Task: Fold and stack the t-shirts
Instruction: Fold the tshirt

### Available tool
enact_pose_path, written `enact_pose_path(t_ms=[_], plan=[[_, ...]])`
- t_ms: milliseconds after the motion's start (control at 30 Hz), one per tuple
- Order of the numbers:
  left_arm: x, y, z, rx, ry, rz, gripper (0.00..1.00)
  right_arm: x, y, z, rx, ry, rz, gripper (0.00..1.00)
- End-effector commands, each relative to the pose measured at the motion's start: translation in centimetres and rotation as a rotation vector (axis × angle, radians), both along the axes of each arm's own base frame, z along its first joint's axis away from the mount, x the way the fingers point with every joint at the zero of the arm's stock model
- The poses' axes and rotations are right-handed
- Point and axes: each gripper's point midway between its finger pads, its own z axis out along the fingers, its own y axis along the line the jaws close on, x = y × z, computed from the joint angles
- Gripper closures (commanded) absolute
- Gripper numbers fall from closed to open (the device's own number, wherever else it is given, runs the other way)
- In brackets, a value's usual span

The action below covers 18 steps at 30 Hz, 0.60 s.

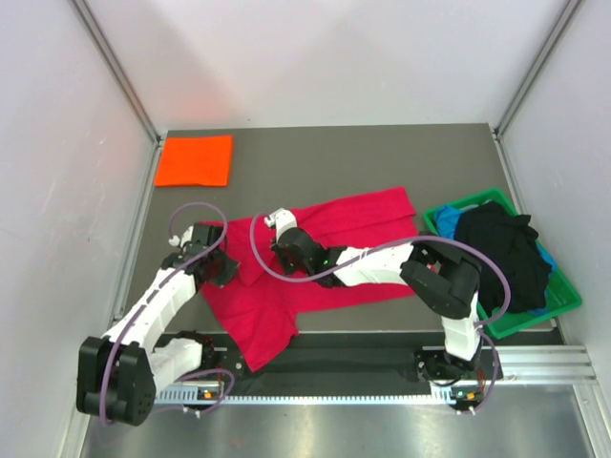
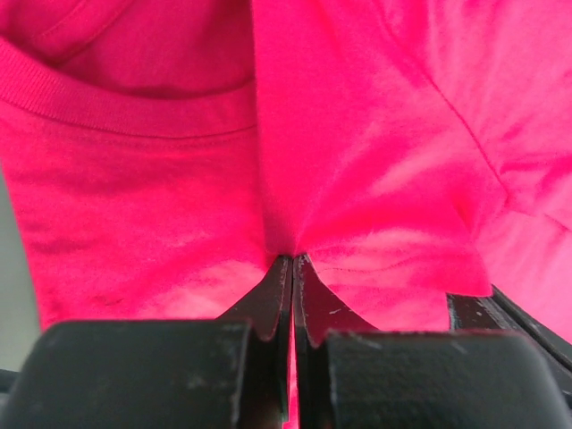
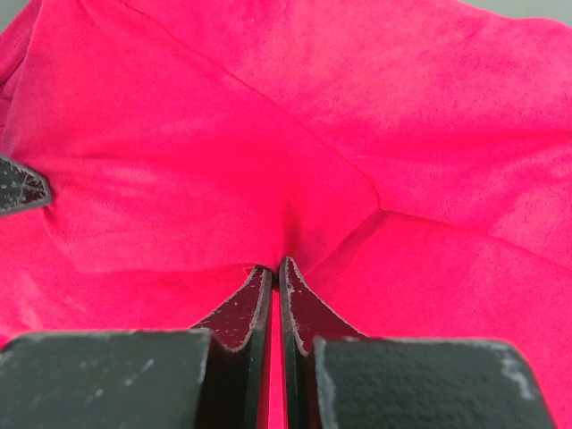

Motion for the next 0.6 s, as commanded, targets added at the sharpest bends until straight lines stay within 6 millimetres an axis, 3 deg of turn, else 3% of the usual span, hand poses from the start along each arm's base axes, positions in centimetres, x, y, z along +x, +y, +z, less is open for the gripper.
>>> enact_pose_path(t_ms=[0, 167, 467, 533, 567], plan=[[-0.2, 0.7, -0.4, 0.036, 0.002, 0.055, 1.0, 0.6, 0.3, 3.2, 0.069, -0.048, 0.011, 0.99], [-1.1, 2.0, -1.5, 0.129, 0.101, 0.092, 1.0, 0.3, 0.2, 3.2, 0.049, -0.052, 0.039, 0.97], [-0.5, 0.1, -1.0, 0.055, 0.057, 0.085, 1.0, 0.5, -0.1, 3.4, 0.028, -0.063, 0.055, 0.96], [-0.5, 0.8, -0.3, 0.105, 0.069, 0.08, 0.89, 0.2, 0.1, 3.2, 0.028, -0.055, 0.068, 0.96], [0.5, 1.0, 1.1, 0.132, 0.037, 0.059, 0.75, 0.2, 0.0, 3.1, 0.023, -0.053, 0.072, 0.96]])
